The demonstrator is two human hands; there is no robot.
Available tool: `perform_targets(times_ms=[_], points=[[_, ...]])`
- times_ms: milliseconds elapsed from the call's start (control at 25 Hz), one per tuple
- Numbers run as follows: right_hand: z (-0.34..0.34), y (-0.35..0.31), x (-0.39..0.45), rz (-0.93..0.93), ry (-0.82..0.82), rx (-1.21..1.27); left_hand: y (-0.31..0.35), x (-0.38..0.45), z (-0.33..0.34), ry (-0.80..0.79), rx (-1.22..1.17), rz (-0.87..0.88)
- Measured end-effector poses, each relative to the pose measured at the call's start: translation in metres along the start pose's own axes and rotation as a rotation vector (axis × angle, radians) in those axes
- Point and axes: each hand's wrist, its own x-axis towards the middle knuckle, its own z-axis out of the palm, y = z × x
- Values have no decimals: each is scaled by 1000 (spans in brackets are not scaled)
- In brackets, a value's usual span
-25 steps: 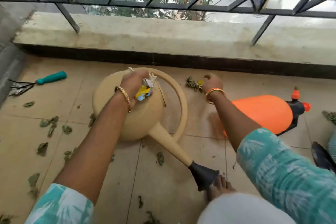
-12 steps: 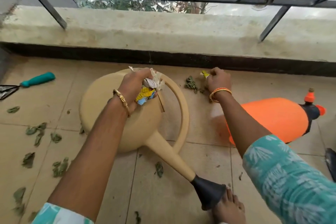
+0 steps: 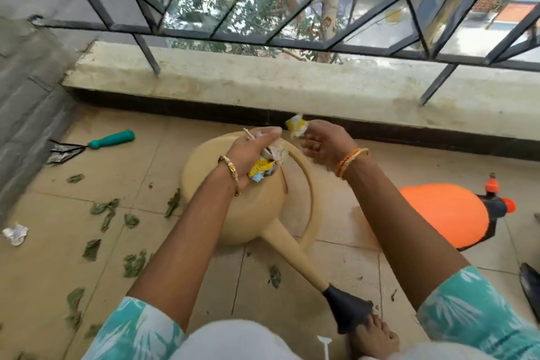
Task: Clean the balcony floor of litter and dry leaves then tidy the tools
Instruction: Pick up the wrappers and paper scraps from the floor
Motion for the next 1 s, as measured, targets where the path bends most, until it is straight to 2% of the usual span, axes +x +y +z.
perform_targets(times_ms=[120, 280, 360, 480, 560, 760, 880, 1000], points=[[70, -3, -9, -109, -101, -424, 0, -21, -30, 90, -58, 27], [152, 7, -13, -162, -154, -772, -5, -49, -106, 336, -308, -51], [189, 11, -16, -191, -233, -876, -8, -67, -145, 466, -338, -56], [239, 12, -17, -349, -368, -1166, -17, -89, -199, 593, -365, -105], [267, 16, -7, -396, -398, -1221, -28, -96, -230, 655, -397, -125], [349, 73, 49, -286, -496, -1203, -60, -102, -297, 821, -464, -140], [400, 120, 86, -361, -496, -1230, -73, -100, -338, 964, -426, -131], [432, 156, 134, -506, -464, -1389, -87, -98, -379, 1077, -400, -148]])
